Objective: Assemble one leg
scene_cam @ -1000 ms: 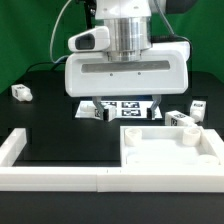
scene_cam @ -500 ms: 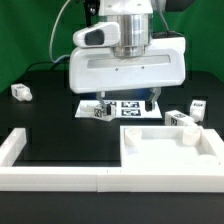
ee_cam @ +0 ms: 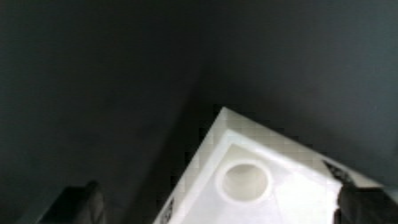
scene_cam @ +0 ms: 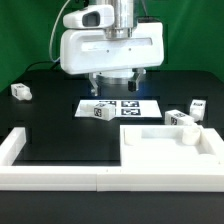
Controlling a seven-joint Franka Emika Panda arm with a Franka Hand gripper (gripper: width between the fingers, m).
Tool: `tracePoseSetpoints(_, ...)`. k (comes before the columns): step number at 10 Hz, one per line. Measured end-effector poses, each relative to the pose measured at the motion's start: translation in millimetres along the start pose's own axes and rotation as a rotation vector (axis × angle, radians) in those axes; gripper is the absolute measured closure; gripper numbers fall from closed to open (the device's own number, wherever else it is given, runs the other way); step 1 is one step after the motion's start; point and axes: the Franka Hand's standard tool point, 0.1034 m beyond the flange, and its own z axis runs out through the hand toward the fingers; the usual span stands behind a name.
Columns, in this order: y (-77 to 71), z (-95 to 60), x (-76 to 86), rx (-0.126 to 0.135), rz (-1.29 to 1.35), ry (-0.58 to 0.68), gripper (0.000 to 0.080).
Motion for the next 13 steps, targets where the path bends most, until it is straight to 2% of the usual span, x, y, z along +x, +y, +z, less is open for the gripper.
tracePoseSetpoints(2, -2.4, 2.5, -1.8, 0.0, -0.102, -0.008, 0.015)
tracePoseSetpoints(4, -33.1, 22.7, -19.0, -0.002, -0.238, -0.075, 0.015)
tracePoseSetpoints(5, -47.0, 32.2, -33.7, -0.005, -0.325, -0.071, 0.015)
tracePoseSetpoints(6, -45.8, 37.7, -50.3, -0.018, -0.413, -0.039, 0.015)
tracePoseSetpoints(7, -47.6, 39.4, -56.5, -0.003, -0.384, -0.06, 0.015)
tracePoseSetpoints(8, -50.8, 38.8, -51.6, -0.001, -0.388, -0.063, 0.015)
tracePoseSetpoints(9, -49.1, 39.3, -53.5, -0.001, -0.392, -0.064, 0.015)
tracePoseSetpoints(10, -44.5, 42.1, -62.8, 0.002, -0.363, -0.078, 0.0151)
tracePoseSetpoints(11, -52.0, 43.8, -68.7, 0.013, -0.32, -0.132, 0.0151)
tracePoseSetpoints(12, -58.5, 43.3, -71.8, 0.006, -0.339, -0.174, 0.015)
tracePoseSetpoints(13, -60.7, 41.8, -74.2, -0.017, -0.349, -0.23, 0.015)
